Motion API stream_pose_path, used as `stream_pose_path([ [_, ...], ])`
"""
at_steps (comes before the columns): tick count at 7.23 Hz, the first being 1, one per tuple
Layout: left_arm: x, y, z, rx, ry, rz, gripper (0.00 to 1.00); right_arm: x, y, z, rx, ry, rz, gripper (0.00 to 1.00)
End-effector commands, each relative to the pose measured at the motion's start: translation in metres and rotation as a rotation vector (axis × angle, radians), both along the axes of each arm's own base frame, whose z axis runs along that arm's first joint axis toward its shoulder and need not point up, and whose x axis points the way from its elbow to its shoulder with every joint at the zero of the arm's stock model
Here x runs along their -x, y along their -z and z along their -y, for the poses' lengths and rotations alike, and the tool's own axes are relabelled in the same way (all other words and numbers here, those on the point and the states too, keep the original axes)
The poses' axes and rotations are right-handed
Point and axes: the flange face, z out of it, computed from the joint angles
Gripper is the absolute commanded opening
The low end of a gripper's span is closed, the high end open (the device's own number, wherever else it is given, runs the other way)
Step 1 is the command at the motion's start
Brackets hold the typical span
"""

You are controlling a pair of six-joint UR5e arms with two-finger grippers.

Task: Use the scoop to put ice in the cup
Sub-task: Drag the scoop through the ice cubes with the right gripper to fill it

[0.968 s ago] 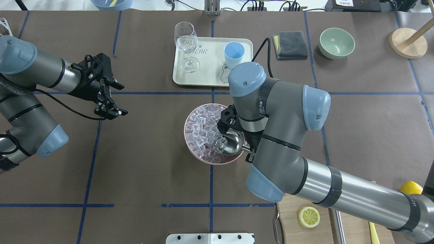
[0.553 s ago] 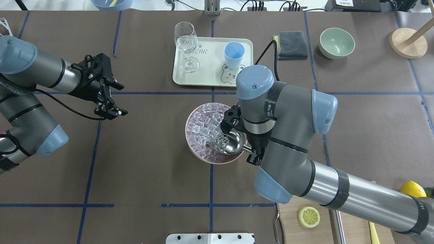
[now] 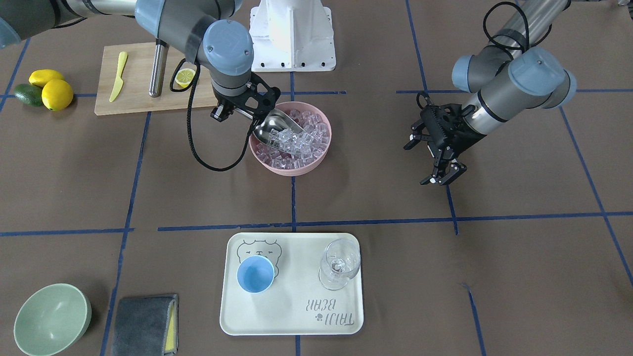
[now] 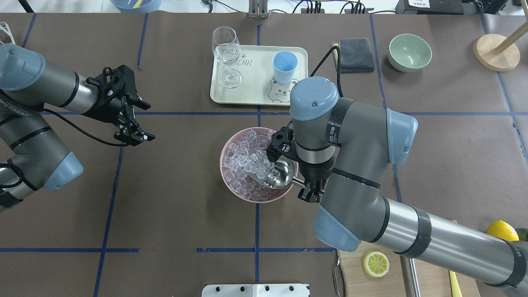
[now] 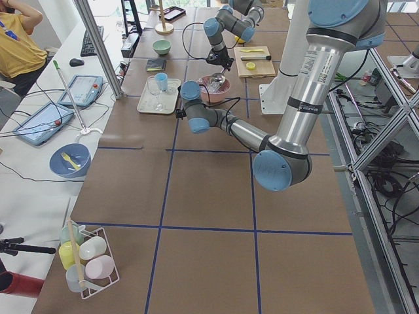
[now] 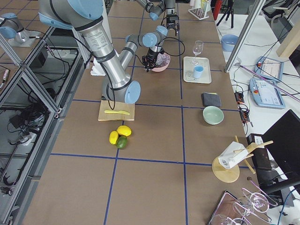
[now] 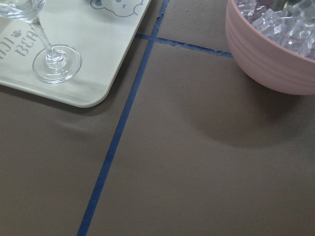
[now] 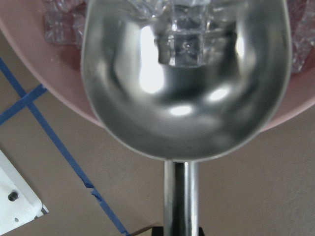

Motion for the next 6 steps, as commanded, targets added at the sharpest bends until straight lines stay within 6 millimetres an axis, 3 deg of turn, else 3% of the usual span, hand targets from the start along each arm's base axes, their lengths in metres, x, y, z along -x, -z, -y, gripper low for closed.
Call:
stream_pose_path([
  [1, 0.0004, 0.0013, -0.0004, -0.002, 0.000, -0.002, 1.00, 0.0031, -0.0167, -0.0041, 0.006, -0.061, 0.048, 0.00],
  [6, 0.0018, 0.0018, -0.0006, -0.003, 0.002, -0.003, 1.00, -0.0044, -0.0160, -0.0109, -0.008, -0.086, 0.115, 0.00],
])
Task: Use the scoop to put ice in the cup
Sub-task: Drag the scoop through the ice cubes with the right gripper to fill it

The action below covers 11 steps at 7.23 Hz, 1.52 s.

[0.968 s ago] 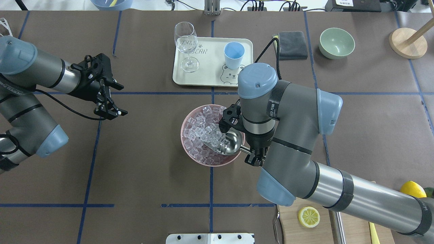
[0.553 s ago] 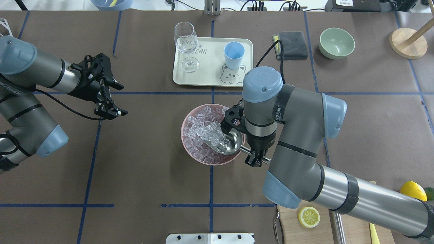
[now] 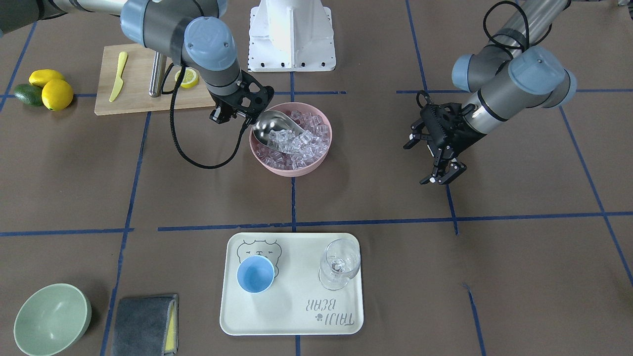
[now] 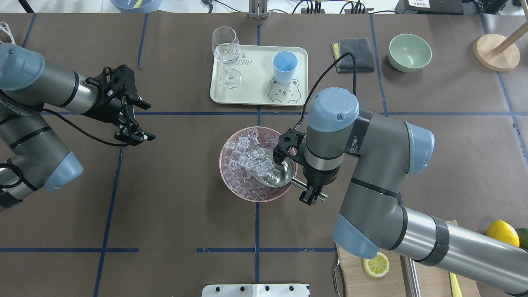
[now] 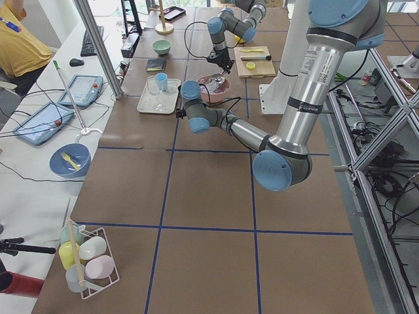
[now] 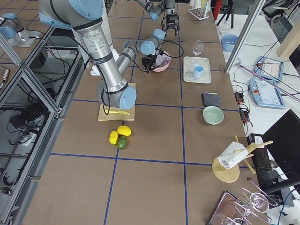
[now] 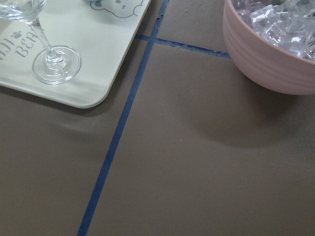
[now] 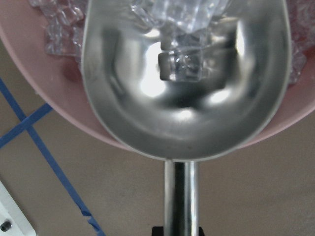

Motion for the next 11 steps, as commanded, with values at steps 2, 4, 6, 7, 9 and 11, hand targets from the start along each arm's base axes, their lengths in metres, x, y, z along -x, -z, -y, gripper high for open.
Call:
stream_pose_path([
  [2, 0.002, -0.001, 0.000, 0.001, 0.003, 0.001, 1.00, 0.003, 0.004, -0.008, 0.015, -0.015, 0.001, 0.00],
  [4, 0.001, -0.002, 0.000, 0.002, 0.001, 0.002, 1.00, 0.006, 0.003, -0.013, 0.017, -0.013, -0.004, 0.00],
  [6, 0.001, -0.002, 0.000, 0.002, 0.001, 0.002, 1.00, 0.012, 0.003, -0.021, 0.024, -0.009, -0.009, 0.00],
  [7, 0.000, -0.003, -0.001, 0.003, 0.000, 0.003, 1.00, 0.013, 0.004, -0.022, 0.024, -0.007, -0.008, 0.00],
  [9, 0.001, -0.003, 0.000, 0.003, 0.001, 0.003, 1.00, 0.017, 0.006, -0.023, 0.018, -0.029, 0.044, 0.00],
  [11, 0.001, -0.003, 0.000, 0.003, 0.001, 0.003, 1.00, 0.017, 0.005, -0.023, 0.014, -0.043, 0.090, 0.00],
])
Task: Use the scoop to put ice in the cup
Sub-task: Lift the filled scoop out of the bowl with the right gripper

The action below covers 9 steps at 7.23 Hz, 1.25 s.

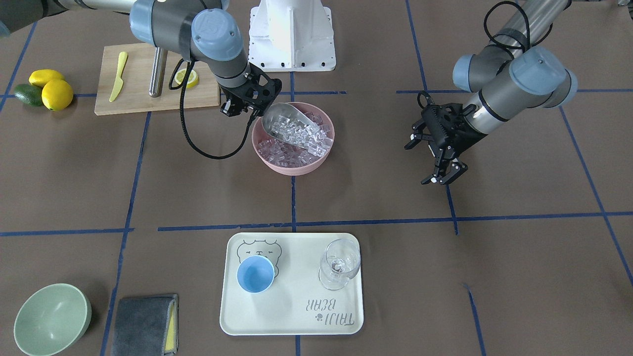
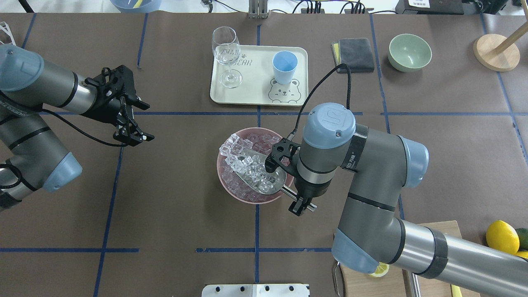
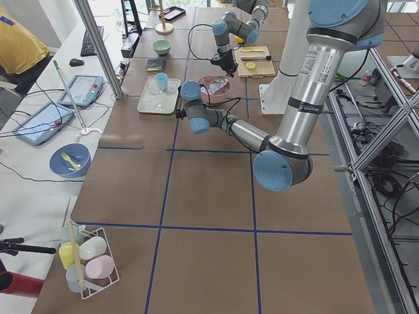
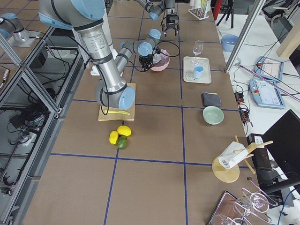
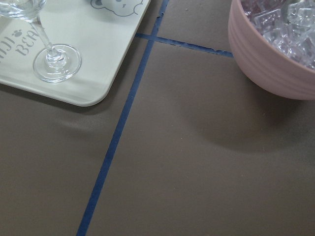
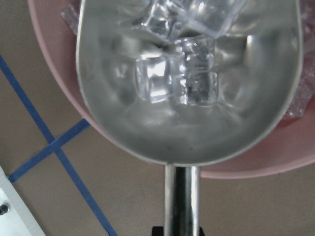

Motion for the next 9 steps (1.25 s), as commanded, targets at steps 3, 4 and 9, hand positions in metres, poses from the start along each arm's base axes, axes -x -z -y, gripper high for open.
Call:
stream_pose_path([
  [3, 0.0004, 0.0002, 0.0004, -0.001, 0.003, 0.000, 1.00, -0.0005, -0.0020, -0.0001, 0.000, -0.006, 0.021, 0.00],
  [4, 0.0005, 0.0001, 0.0008, -0.003, 0.008, 0.002, 1.00, -0.0022, -0.0019, 0.0021, 0.000, -0.009, 0.022, 0.00],
  [9, 0.0026, 0.0042, 0.0006, -0.010, 0.015, -0.001, 1.00, -0.0090, -0.0032, 0.0027, 0.001, -0.016, 0.026, 0.00],
])
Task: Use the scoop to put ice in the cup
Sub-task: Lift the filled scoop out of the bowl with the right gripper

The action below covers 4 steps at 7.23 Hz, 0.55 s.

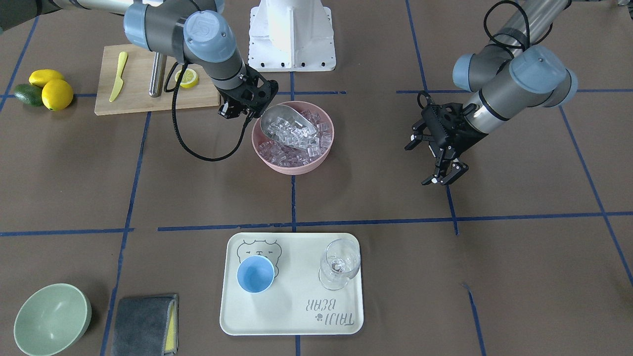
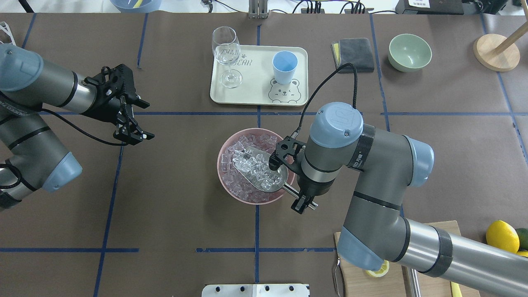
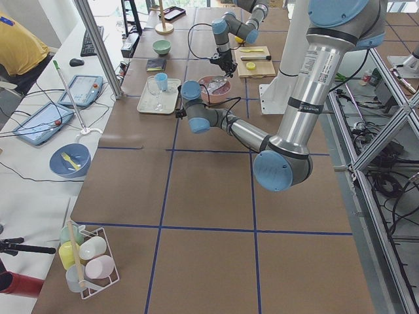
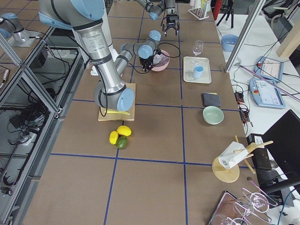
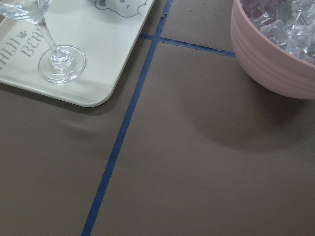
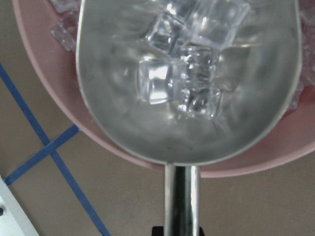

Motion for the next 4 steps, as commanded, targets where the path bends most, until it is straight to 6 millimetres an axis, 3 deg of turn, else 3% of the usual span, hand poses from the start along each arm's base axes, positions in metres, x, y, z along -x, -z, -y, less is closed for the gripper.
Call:
stream_pose_path([
  [1, 0.001, 0.002, 0.000, -0.003, 0.001, -0.003, 1.00, -0.007, 0.008, -0.001, -0.006, -0.005, 0.018, 0.00],
  [4, 0.002, 0.002, 0.000, -0.002, 0.003, -0.002, 1.00, -0.019, 0.015, 0.004, -0.002, -0.015, 0.038, 0.00],
])
